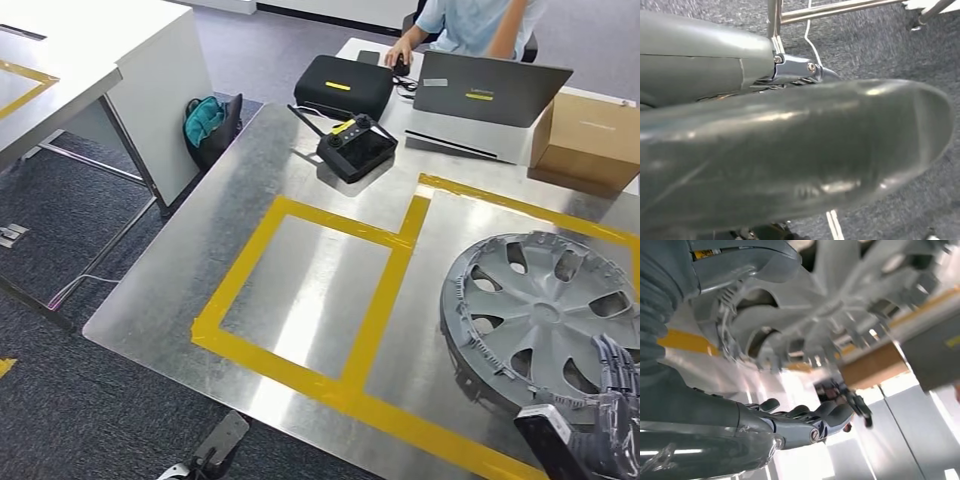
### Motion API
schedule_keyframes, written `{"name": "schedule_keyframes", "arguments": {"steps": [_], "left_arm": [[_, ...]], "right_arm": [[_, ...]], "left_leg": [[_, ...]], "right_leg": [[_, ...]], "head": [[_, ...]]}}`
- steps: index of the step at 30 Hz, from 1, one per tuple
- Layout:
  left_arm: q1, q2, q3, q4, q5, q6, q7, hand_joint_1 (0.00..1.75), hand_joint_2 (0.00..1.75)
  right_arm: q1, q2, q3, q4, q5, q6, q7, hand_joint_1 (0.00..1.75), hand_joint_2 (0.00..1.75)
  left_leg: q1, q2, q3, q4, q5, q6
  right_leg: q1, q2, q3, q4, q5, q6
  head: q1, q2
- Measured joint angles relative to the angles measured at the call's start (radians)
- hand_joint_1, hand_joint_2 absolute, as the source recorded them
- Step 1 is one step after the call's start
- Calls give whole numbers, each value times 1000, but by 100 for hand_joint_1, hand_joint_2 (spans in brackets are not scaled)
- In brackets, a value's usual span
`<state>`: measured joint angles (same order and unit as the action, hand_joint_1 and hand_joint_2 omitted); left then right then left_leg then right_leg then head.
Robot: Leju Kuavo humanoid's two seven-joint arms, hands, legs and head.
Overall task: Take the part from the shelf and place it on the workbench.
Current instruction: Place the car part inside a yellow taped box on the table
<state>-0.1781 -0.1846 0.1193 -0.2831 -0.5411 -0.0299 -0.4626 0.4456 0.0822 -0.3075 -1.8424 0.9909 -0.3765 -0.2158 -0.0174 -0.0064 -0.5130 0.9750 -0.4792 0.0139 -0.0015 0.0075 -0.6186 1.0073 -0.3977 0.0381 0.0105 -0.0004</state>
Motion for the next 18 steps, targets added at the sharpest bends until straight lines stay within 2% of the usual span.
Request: {"name": "schedule_keyframes", "arguments": {"steps": [3,11,17,18], "left_arm": [[2,0,7,0,6,-6,-15,0,0],[2,0,21,0,10,-9,-17,0,0],[3,4,39,0,33,0,-34,0,0],[3,5,44,0,37,3,-37,0,0]], "right_arm": [[39,38,35,-70,-2,-63,-37,0,175],[75,74,79,-139,-15,-92,-57,0,175],[132,111,183,-201,-100,-220,-132,0,175],[141,117,208,-207,-125,-242,-140,0,131]], "left_leg": [[1,0,0,0,-1,-1],[1,1,0,0,-1,-1],[0,1,-1,1,-4,2],[-1,1,-1,1,-4,3]], "right_leg": [[1,1,0,0,-1,-2],[2,1,0,0,-1,-2],[-2,1,1,-1,-1,1],[-2,1,1,-1,-1,1]], "head": [[0,0],[0,0],[0,0],[0,0]]}}
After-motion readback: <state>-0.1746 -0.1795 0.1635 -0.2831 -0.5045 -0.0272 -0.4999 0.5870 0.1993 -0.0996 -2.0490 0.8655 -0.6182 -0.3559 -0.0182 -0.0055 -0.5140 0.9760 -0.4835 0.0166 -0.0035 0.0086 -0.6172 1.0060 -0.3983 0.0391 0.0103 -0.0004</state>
